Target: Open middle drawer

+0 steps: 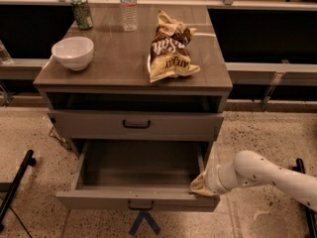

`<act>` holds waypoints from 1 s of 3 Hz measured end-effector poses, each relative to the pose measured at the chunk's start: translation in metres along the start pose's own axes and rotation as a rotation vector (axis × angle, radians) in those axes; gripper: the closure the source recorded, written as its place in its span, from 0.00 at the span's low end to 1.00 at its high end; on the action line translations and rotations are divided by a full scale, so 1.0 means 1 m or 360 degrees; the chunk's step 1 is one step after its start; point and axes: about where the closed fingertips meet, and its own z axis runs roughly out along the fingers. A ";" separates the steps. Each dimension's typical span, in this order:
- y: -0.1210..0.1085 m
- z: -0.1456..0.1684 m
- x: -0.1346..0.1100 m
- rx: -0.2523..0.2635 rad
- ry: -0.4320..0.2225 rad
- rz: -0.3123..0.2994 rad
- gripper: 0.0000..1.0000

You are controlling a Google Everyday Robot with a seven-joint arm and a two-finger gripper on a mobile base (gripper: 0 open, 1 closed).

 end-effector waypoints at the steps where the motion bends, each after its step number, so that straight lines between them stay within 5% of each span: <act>1: 0.005 -0.003 -0.012 -0.0025 -0.0029 -0.0025 1.00; 3: 0.016 -0.017 -0.034 -0.0046 -0.0112 -0.0054 1.00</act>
Offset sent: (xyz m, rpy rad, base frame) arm -0.0106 0.0172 0.0326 0.0700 -0.0190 0.0469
